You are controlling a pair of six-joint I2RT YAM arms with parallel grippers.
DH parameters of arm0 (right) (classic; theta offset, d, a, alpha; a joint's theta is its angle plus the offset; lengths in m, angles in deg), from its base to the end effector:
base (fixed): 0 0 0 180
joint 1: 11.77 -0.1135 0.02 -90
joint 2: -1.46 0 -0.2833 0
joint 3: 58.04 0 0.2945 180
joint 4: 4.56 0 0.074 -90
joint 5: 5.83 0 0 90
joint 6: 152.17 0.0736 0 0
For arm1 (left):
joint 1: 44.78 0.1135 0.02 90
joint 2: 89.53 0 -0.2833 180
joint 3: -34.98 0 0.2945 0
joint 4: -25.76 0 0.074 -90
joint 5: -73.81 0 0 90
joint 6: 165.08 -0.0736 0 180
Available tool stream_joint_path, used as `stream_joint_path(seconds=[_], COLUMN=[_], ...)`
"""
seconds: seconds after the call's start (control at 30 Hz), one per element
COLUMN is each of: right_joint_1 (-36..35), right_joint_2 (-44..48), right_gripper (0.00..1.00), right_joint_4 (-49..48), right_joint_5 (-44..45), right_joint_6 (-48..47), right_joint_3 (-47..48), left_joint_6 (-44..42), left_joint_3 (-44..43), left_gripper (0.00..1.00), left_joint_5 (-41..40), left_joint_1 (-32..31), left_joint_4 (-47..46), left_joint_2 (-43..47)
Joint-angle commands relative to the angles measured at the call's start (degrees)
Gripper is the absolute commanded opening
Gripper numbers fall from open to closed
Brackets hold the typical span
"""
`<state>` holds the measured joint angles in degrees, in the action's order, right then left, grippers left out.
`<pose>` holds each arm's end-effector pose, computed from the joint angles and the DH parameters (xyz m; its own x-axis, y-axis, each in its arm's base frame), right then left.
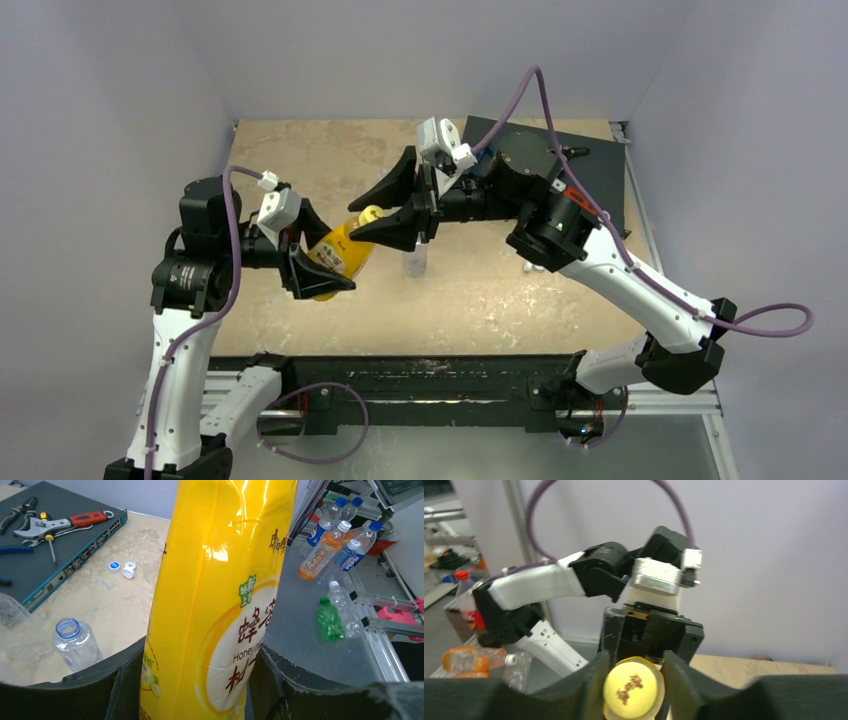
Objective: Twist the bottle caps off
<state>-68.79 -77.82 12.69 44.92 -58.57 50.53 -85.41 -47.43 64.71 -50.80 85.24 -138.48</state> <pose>0.1527 0.3209 0.5633 0.0514 0.1685 -0.9844 -0.9916 -0.1083 -0.0703 0.1481 -0.0887 0.4520 -0.2680 0.0568 -0.9617 0.9627 0.0549 -0.2650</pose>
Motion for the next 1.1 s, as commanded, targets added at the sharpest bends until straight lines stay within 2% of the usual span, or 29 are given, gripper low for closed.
stream_joint_path(seconds=[0.0,0.07,0.2,0.27,0.33,0.5,0.77,0.93,1.07], right_joint_1=[-0.1,-0.2,-2.8,-4.1,-5.5,-7.3,-7.9,-8.0,-8.0], right_joint_2=[0.1,1.0,1.0,-0.4,-2.6,-2.4,-3.3,-3.5,-4.0], right_gripper=[0.64,0.72,0.75,0.75,0.72,0.66,0.41,0.29,0.11], right_joint_4=[-2.5,-5.0,-5.1,-2.5,0.9,-3.0,-2.8,-2.4,-2.0], right_joint_5=[13.1,20.7,34.7,40.1,47.5,51.5,53.6,54.2,54.4], right_joint_6=[3.5,6.9,10.8,12.1,13.6,14.9,15.5,15.3,15.5], right_joint_3=[-0.2,-1.5,0.4,3.7,7.4,6.4,7.8,7.5,7.6], left_joint_6=[-1.9,-2.3,3.9,4.7,4.8,4.1,5.8,9.1,13.8], left_joint_3=[-3.2,-3.0,1.6,3.7,5.2,6.2,6.2,5.9,5.7], left_gripper=[0.19,0.18,0.21,0.21,0.17,0.12,0.11,0.09,0.09], left_joint_5=[-3.6,-7.8,-20.8,-26.2,-30.2,-35.3,-36.8,-37.8,-37.6], left_joint_1=[0.1,0.1,0.1,0.1,0.1,0.1,0.1,0.1,0.1], left_joint_4=[-2.5,-4.0,-16.7,-22.3,-26.3,-28.0,-28.3,-30.2,-32.5], left_joint_2=[1.3,1.9,5.2,7.4,8.5,8.8,7.9,7.0,6.5])
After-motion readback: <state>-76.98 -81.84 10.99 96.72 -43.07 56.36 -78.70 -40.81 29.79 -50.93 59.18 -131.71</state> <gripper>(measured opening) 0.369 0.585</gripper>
